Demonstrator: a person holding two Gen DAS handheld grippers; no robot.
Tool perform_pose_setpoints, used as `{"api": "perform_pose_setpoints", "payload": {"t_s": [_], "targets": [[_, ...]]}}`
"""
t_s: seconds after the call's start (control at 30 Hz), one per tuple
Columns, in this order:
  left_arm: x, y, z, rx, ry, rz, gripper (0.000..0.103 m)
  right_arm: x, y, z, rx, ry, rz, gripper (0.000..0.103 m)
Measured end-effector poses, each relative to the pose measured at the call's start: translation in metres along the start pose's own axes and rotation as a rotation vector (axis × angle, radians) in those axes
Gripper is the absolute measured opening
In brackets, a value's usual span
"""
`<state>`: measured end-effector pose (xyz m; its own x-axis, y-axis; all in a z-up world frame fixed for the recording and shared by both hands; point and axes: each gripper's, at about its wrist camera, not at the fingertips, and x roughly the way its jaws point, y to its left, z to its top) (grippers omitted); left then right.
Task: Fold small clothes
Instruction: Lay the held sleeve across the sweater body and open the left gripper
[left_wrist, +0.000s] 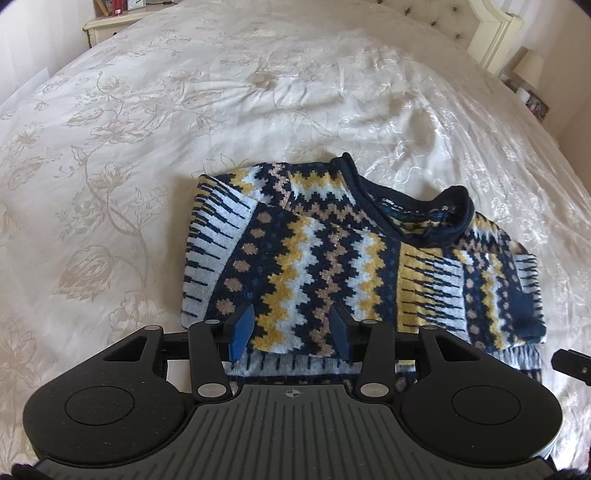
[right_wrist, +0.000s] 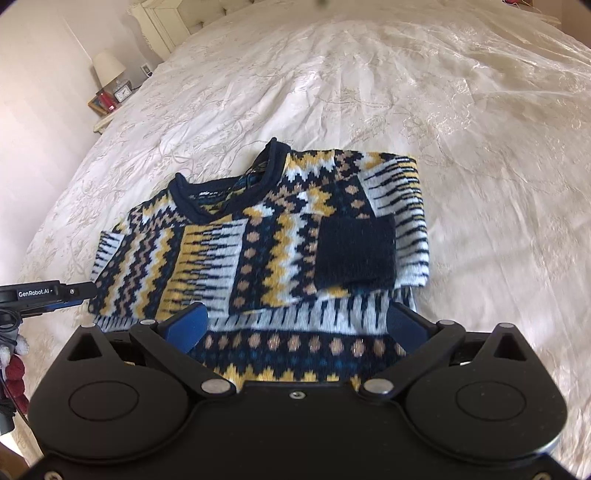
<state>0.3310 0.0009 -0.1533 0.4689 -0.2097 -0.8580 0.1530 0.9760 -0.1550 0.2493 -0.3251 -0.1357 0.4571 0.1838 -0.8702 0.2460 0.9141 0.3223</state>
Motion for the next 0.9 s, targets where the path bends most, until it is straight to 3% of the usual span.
{"api": "perform_pose_setpoints", "payload": {"t_s": [0.23,0.33,0.7,0.77,0.83,0.87,0.9], "targets": [[0.043,0.003,0.010,0.052,0.046,0.041,0.043,0.028,-0.011,0.026,0.016,-0.001,-0.027,0.102],[0.058,0.014,0.006,0.013,0.072,0.032,0.043,0.040,-0.020,0.035,0.029,0.004,-0.036,0.102],[0.062,0.021,-0.003,-0.032,0.028,-0.017,0.050,0.080,-0.051,0.048,0.117,0.089,-0.008,0.100],[0.061,0.019,-0.005,-0.026,0.023,-0.008,0.051,0.082,-0.053,0.048,0.132,0.107,-0.021,0.085],[0.061,0.018,-0.004,-0.029,0.021,-0.003,0.053,0.082,-0.053,0.049,0.122,0.117,-0.054,0.058],[0.061,0.018,-0.004,-0.029,0.021,-0.002,0.054,0.080,-0.053,0.050,0.109,0.118,-0.069,0.052],[0.061,0.016,-0.004,-0.023,0.023,0.003,0.054,0.078,-0.054,0.051,0.102,0.117,-0.061,0.028]]}}
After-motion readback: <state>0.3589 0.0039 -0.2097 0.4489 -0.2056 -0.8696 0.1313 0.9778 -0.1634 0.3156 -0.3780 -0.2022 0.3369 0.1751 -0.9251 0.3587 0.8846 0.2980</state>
